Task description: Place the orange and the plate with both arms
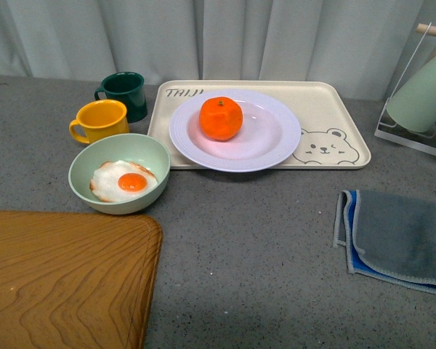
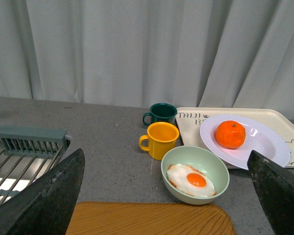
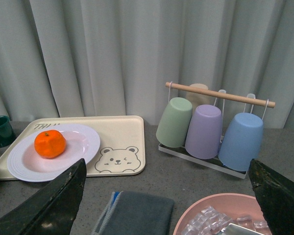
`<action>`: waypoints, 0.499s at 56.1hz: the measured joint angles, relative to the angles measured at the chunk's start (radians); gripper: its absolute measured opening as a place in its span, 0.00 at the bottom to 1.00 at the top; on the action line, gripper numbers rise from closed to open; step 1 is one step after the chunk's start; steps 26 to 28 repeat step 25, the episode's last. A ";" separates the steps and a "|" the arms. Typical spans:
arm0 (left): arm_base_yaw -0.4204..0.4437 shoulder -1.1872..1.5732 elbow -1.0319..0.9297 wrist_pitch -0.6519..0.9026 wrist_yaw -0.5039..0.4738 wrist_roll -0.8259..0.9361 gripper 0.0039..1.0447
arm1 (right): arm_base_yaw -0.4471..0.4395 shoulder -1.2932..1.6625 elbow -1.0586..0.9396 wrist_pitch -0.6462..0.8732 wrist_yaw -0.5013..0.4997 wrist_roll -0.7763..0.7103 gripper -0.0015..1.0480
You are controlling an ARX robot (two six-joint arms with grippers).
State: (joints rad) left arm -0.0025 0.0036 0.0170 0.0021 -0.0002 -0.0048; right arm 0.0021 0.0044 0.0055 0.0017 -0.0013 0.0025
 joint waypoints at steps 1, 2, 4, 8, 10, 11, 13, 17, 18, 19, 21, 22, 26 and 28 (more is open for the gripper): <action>0.000 0.000 0.000 0.000 0.000 0.000 0.94 | 0.000 0.000 0.000 0.000 0.000 0.000 0.91; 0.000 0.000 0.000 0.000 0.000 0.000 0.94 | 0.000 0.000 0.000 0.000 0.000 0.000 0.91; 0.000 0.000 0.000 0.000 0.000 0.000 0.94 | 0.000 0.000 0.000 0.000 0.000 0.000 0.91; 0.000 0.000 0.000 0.000 0.000 0.000 0.94 | 0.000 0.000 0.000 0.000 0.000 0.000 0.91; 0.000 0.000 0.000 0.000 0.000 0.000 0.94 | 0.000 0.000 0.000 0.000 0.000 0.000 0.91; 0.000 0.000 0.000 0.000 0.000 0.000 0.94 | 0.000 0.000 0.000 0.000 0.000 0.000 0.91; 0.000 0.000 0.000 0.000 0.000 0.000 0.94 | 0.000 0.000 0.000 0.000 0.000 0.000 0.91; 0.000 0.000 0.000 0.000 0.000 0.000 0.94 | 0.000 0.000 0.000 0.000 0.000 0.000 0.91; 0.000 0.000 0.000 0.000 0.000 0.000 0.94 | 0.000 0.000 0.000 0.000 0.000 0.000 0.91; 0.000 0.000 0.000 0.000 0.000 0.000 0.94 | 0.000 0.000 0.000 0.000 0.000 0.000 0.91; 0.000 0.000 0.000 0.000 0.000 0.000 0.94 | 0.000 0.000 0.000 0.000 0.000 0.000 0.91; 0.000 0.000 0.000 0.000 0.000 0.000 0.94 | 0.000 0.000 0.000 0.000 0.000 0.000 0.91; 0.000 0.000 0.000 0.000 0.000 0.000 0.94 | 0.000 0.000 0.000 0.000 0.000 0.000 0.91; 0.000 0.000 0.000 0.000 0.000 0.000 0.94 | 0.000 0.000 0.000 0.000 0.000 0.000 0.91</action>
